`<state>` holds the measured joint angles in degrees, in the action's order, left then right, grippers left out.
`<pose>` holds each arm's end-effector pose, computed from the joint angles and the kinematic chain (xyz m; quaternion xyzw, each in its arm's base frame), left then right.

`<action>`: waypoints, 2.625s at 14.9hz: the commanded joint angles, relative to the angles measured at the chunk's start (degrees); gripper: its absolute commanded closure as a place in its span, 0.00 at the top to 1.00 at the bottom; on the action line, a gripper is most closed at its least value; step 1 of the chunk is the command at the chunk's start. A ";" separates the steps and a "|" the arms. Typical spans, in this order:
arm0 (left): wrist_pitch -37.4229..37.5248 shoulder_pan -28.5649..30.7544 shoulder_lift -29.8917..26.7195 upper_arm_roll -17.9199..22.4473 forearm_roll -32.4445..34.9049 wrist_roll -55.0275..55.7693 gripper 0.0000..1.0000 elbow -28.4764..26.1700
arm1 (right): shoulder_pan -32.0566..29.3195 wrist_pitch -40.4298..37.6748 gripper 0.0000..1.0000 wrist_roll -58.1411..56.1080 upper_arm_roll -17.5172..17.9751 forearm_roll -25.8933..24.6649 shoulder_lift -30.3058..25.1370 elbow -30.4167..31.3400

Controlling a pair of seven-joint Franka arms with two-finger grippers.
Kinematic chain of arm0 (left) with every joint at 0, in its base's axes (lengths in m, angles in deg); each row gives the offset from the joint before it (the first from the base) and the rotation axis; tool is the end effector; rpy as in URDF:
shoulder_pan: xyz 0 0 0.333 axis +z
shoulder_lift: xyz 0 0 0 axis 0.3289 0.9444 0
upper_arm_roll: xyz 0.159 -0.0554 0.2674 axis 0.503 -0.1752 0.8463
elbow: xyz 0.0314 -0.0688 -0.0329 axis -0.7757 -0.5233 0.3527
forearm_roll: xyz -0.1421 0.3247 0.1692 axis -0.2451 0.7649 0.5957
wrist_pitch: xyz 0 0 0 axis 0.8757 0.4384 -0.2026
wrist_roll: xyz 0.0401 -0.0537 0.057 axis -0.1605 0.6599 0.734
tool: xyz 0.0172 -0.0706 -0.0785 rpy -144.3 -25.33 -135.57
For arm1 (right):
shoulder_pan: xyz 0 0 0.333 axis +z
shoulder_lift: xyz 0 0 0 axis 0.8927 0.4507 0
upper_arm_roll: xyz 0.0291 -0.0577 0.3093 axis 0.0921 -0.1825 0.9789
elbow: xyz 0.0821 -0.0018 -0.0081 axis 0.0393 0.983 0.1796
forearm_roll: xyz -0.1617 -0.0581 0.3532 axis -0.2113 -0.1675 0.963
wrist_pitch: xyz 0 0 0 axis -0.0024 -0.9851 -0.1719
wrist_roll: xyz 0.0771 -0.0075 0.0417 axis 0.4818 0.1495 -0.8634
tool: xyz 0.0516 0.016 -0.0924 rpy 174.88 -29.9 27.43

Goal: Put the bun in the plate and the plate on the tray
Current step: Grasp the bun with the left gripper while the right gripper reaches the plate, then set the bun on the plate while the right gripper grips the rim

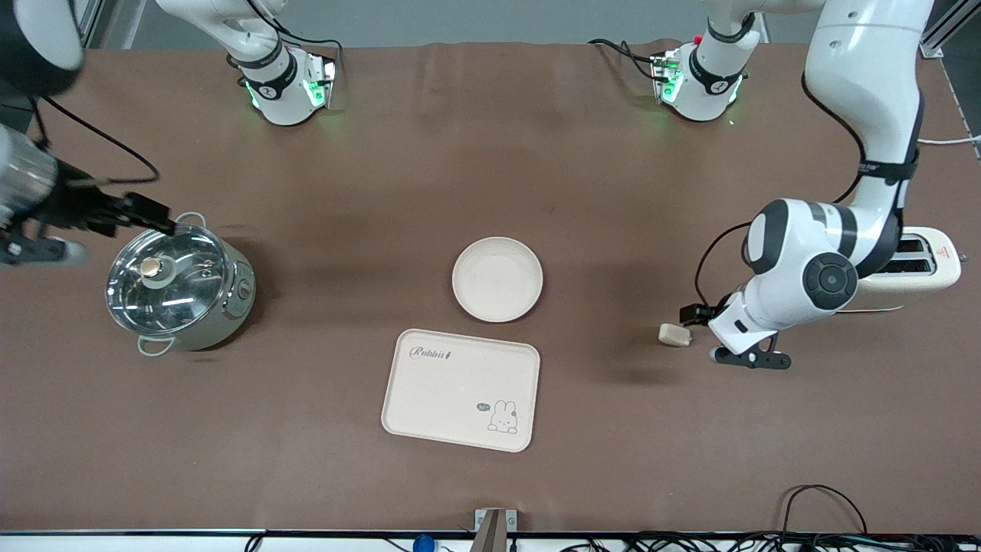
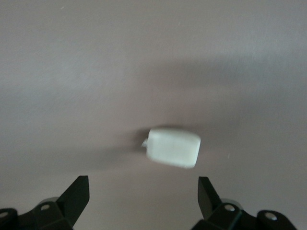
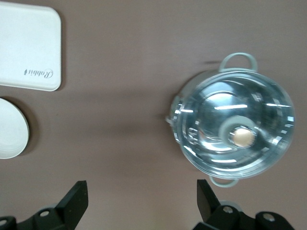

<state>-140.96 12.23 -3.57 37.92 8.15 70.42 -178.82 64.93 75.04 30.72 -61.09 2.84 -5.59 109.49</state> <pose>0.6392 -0.1172 0.2677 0.9979 -0.0511 -0.0198 0.0347 0.5826 0.0299 0.5490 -0.9974 0.0029 0.0586 0.0418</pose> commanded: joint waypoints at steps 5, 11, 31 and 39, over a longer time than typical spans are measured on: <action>-19.00 0.29 2.23 -3.30 -3.21 0.27 0.98 -9.64 | 5.31 7.72 1.00 3.12 -0.27 7.18 5.65 5.71; -19.62 0.73 2.23 -3.57 -3.13 -0.87 0.12 -10.35 | 12.07 28.44 1.00 3.12 -0.18 18.64 5.65 21.52; -15.05 -19.57 7.33 -13.86 -2.25 54.85 1.00 1.52 | 36.51 65.94 0.89 16.92 -0.18 30.25 24.37 24.73; 14.82 -5.45 -6.98 -13.94 11.99 34.70 1.00 7.93 | 38.97 65.67 0.65 20.97 -0.27 29.98 27.27 21.21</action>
<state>-131.14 1.45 -5.07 24.26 19.20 114.21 -170.42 102.89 140.71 51.05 -60.78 31.70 20.10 132.33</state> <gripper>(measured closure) 0.000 0.172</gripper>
